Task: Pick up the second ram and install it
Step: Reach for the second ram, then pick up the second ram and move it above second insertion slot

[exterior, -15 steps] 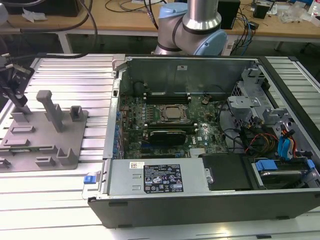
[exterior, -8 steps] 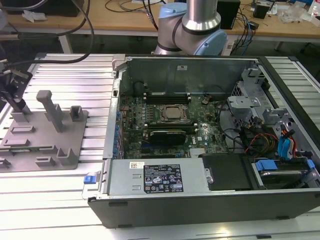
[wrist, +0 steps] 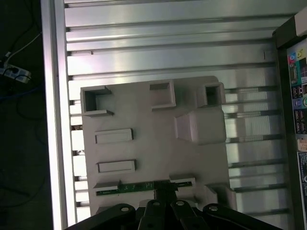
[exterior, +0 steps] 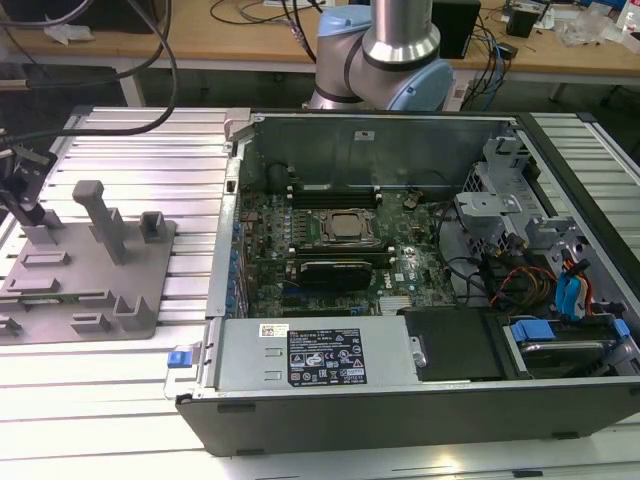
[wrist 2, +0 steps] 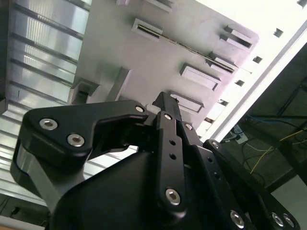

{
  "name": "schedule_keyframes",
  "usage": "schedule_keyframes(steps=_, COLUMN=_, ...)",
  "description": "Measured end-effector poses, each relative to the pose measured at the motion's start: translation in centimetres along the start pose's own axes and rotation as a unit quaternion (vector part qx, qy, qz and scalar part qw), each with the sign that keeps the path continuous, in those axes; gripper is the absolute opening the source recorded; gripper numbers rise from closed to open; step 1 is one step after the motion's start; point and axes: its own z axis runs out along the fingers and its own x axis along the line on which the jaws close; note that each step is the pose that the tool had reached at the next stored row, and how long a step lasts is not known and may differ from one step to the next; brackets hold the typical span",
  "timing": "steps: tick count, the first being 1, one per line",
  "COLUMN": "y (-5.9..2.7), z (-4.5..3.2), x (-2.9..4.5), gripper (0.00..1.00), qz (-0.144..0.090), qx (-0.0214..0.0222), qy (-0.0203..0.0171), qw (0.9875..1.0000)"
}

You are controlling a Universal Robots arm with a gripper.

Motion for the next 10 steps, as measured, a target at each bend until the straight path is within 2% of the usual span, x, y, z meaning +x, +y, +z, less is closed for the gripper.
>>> schedule_keyframes(steps=10, y=0.0, z=0.02, x=0.01, gripper=0.08, qz=0.0, qx=0.0, qy=0.0, qw=1.0)
